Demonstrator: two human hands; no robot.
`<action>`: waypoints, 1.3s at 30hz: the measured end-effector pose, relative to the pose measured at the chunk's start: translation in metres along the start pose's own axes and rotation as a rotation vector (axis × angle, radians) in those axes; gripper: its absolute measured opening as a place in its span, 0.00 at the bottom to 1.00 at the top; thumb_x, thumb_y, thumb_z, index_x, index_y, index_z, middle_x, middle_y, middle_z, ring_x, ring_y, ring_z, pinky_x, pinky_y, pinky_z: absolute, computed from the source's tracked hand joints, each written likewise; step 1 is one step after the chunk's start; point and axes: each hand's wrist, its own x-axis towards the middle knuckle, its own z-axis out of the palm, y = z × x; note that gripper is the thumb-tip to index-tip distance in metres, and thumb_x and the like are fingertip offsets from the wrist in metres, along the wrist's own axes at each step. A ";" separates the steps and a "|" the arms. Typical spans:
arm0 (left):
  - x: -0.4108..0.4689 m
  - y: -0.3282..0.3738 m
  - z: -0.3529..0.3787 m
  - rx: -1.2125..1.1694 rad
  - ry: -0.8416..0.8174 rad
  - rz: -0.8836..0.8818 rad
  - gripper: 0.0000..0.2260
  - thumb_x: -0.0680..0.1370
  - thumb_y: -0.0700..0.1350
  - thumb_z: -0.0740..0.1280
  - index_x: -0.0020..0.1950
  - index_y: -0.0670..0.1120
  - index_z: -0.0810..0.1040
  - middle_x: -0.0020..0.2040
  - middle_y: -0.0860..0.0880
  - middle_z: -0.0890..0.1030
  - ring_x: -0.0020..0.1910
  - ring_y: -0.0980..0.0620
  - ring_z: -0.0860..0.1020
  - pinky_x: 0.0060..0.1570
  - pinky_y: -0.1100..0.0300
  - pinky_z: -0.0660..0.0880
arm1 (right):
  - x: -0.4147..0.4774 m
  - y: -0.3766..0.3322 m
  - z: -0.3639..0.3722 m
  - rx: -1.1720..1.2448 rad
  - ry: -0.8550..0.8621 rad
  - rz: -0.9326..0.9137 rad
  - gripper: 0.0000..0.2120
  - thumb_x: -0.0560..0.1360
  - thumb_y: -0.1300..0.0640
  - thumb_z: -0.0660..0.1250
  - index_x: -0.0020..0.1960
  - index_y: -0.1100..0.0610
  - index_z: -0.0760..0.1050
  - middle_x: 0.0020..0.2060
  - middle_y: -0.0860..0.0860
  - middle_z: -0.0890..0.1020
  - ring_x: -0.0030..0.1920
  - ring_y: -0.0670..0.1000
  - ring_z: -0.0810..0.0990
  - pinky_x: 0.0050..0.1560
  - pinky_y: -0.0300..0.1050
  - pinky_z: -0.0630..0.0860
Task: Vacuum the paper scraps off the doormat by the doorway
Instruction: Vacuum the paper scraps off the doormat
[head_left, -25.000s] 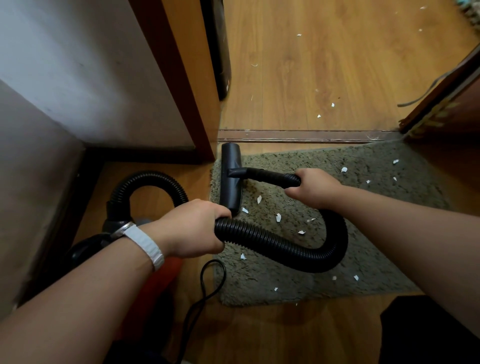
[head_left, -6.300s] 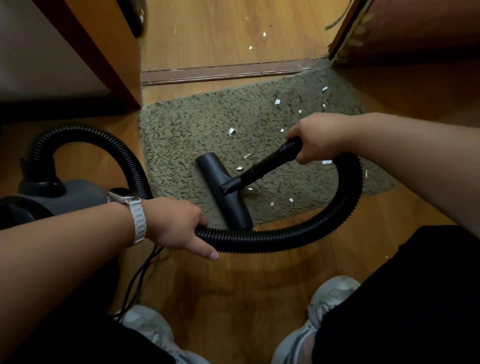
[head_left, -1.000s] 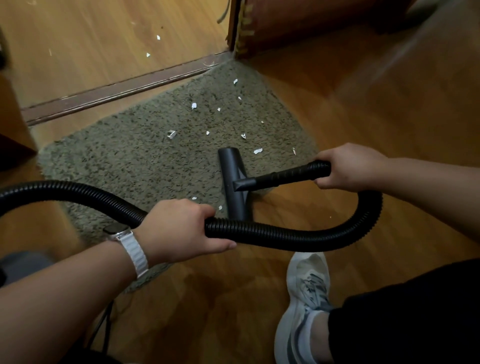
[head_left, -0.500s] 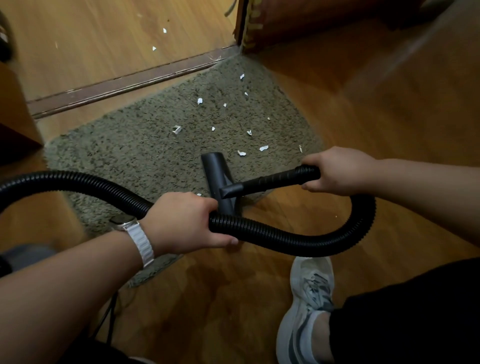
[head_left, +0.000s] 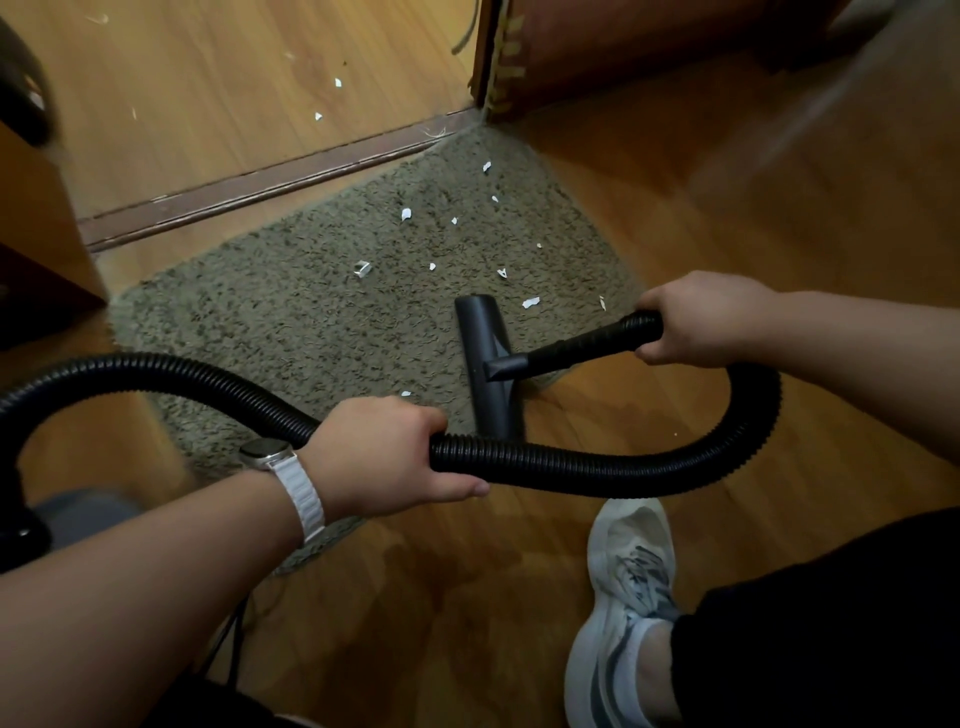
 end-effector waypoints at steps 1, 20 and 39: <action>-0.001 0.000 0.001 -0.006 -0.010 0.006 0.29 0.67 0.79 0.57 0.40 0.52 0.71 0.32 0.54 0.73 0.34 0.54 0.74 0.36 0.57 0.72 | 0.001 0.000 -0.001 -0.005 -0.008 0.006 0.07 0.75 0.44 0.69 0.52 0.43 0.76 0.36 0.46 0.80 0.37 0.47 0.78 0.35 0.46 0.77; -0.006 -0.013 0.003 0.060 -0.013 0.062 0.30 0.67 0.79 0.55 0.41 0.52 0.72 0.32 0.54 0.75 0.34 0.54 0.77 0.37 0.57 0.76 | 0.023 -0.045 -0.016 0.032 0.089 -0.155 0.10 0.75 0.41 0.67 0.50 0.46 0.76 0.36 0.46 0.78 0.36 0.47 0.75 0.32 0.44 0.70; -0.018 -0.018 0.004 0.044 -0.018 0.019 0.29 0.68 0.79 0.57 0.39 0.53 0.70 0.32 0.55 0.74 0.33 0.54 0.75 0.36 0.58 0.74 | 0.034 -0.064 -0.031 -0.110 0.069 -0.135 0.13 0.75 0.38 0.67 0.49 0.48 0.76 0.37 0.47 0.79 0.38 0.48 0.77 0.32 0.43 0.69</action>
